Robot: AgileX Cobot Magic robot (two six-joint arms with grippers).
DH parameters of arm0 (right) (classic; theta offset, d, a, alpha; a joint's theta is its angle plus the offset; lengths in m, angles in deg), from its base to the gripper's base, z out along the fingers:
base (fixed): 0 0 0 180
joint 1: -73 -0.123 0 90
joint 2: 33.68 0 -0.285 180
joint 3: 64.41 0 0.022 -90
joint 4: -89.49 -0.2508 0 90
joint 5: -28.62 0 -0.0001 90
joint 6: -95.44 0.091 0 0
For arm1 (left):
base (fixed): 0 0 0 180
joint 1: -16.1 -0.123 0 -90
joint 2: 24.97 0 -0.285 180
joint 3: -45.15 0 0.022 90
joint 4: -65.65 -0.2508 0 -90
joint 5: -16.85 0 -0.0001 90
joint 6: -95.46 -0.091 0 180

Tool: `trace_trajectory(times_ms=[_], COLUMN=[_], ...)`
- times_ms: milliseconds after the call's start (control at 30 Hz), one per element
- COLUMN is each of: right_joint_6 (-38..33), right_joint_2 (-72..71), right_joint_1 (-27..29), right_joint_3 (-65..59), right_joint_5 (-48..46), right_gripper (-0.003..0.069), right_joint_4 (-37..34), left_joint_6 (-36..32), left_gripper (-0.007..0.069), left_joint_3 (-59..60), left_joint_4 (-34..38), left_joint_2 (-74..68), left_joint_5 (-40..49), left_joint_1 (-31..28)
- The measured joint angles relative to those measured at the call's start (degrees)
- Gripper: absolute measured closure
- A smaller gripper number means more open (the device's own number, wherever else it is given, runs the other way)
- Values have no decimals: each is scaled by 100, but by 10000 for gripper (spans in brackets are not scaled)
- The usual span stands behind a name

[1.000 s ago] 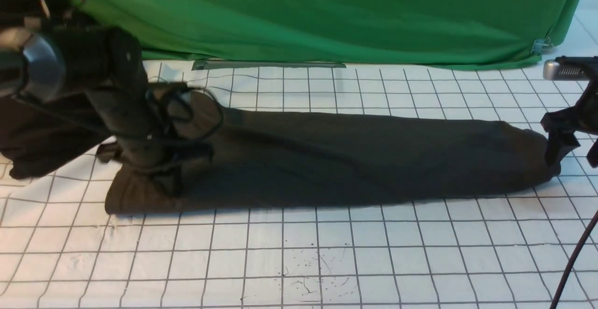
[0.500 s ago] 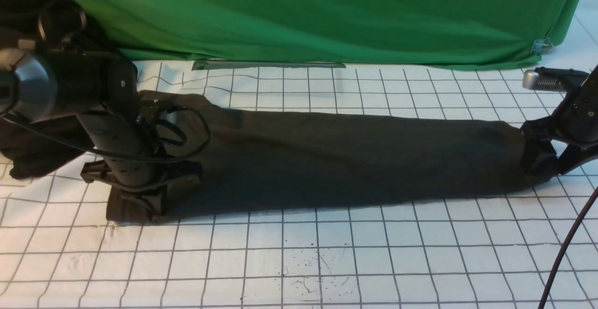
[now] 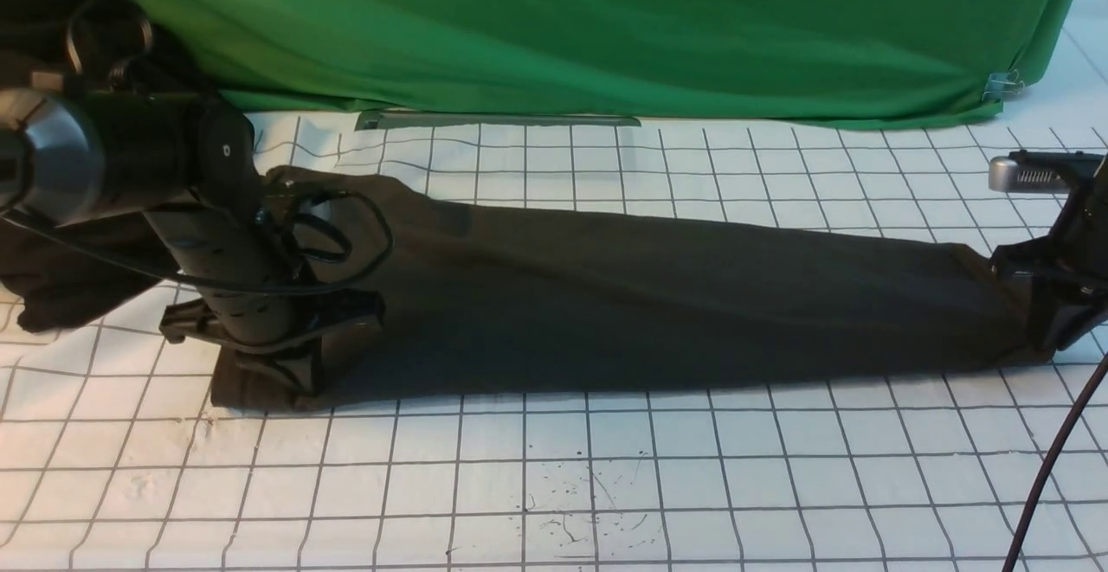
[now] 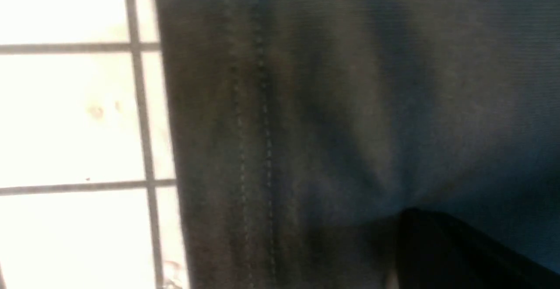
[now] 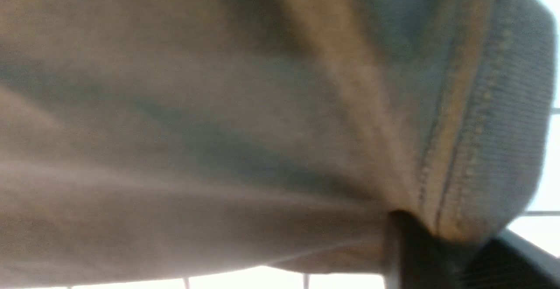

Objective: Fold a long-sleeved shirt over a white checkered tablecloth.
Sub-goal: 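Pull the folded dark garment lengthwise by its ends to straighten it flat on the table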

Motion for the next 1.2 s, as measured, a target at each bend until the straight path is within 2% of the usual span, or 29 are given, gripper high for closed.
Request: trace_trajectory(times_ms=[33,67,133,167,200,233,367,567,700,767,900,967,1000,1033,1067,1133,1200], right_joint_6=[27,67,123,129,159,158,158,158,183,195,162,130,108,-22,-105,-156,5], right_joint_2=[0,-7,-67,-67,-161,-324,-626,-273,97,283,312,318,318,325,329,317,187], right_joint_1=[0,0,0,0,0,-6,-49,-63,-63,-83,-146,-169,-175,-182,-188,-173,-122], right_joint_3=[0,0,0,0,0,0,28,84,84,84,91,96,96,144,194,334,467], right_joint_5=[-4,-4,-4,-4,-4,3,313,615,615,587,606,619,619,555,488,329,177], right_gripper=[458,338,179,179,79,24,-13,-14,-11,11,175,328,363,489,556,611,622], right_joint_4=[33,109,156,156,156,156,89,-511,-515,-489,-473,-479,-494,-566,-578,-498,-146], left_joint_6=[-12,-86,-147,-153,-171,-181,-215,-256,-281,-281,-297,-298,-298,-298,-303,-309,-313], left_gripper=[627,627,627,627,627,627,625,625,625,625,625,625,625,625,625,625,625], left_joint_3=[0,0,0,0,0,5,10,10,10,10,10,10,10,10,10,10,10], left_joint_4=[33,91,133,134,139,141,153,208,187,175,114,100,100,84,79,28,-119], left_joint_2=[0,0,12,20,62,133,429,1115,1382,1605,1914,2040,2051,2133,2180,2253,2368], left_joint_5=[12,43,77,89,113,144,163,229,290,326,345,366,366,383,410,493,615], left_joint_1=[0,0,0,0,0,0,0,0,0,0,0,0,0,0,0,0,0])
